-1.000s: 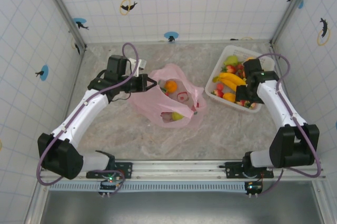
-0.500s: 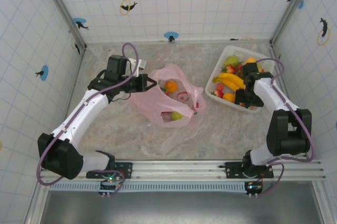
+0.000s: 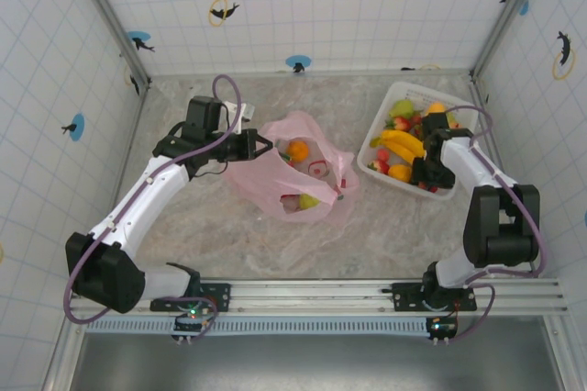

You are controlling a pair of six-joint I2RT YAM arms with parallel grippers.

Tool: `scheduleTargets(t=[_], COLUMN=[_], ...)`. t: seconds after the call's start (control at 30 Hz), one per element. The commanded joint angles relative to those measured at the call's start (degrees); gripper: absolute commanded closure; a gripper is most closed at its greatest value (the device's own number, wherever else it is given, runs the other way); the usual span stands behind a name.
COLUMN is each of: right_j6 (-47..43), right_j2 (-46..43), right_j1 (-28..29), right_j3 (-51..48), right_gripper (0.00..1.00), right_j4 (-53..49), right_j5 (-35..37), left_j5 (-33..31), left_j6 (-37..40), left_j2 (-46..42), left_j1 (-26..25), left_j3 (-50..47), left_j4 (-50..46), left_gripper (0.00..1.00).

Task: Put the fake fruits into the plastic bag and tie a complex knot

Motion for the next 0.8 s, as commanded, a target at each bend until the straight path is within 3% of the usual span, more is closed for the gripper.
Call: scheduleTargets(t=[0.0, 0.17, 0.47, 0.63, 0.77], right_j6=[-0.6, -2.5, -5.5, -7.4, -9.0], right_j2=[-1.7, 0.2, 3.9, 5.3, 5.3], right_j1=[-0.2, -0.2, 1.5, 4.8, 8.0], right_j3=[0.7, 3.1, 6.0, 7.9, 8.7], right_gripper=[0.34, 0.27, 0.24, 0.2, 0.17], right_j4=[-0.5, 1.0, 3.6, 4.1, 4.0], right_j5=[2.0, 4.9, 5.0, 5.0, 9.7], left_j5=[-0.2, -0.3, -0.6, -0.6, -0.9], left_j6=[1.1, 1.2, 1.1, 1.0, 1.2], left_j2=[-0.9, -1.2, -1.3, -1.2, -1.4], left_j1=[0.4, 0.5, 0.4, 0.5, 0.4], left_j3=[1.0, 1.0, 1.2, 1.5, 1.5], left_j4=[-1.1, -1.3, -1.7, -1.7, -2.0], left_gripper=[1.0, 1.0, 1.0, 1.0, 1.0])
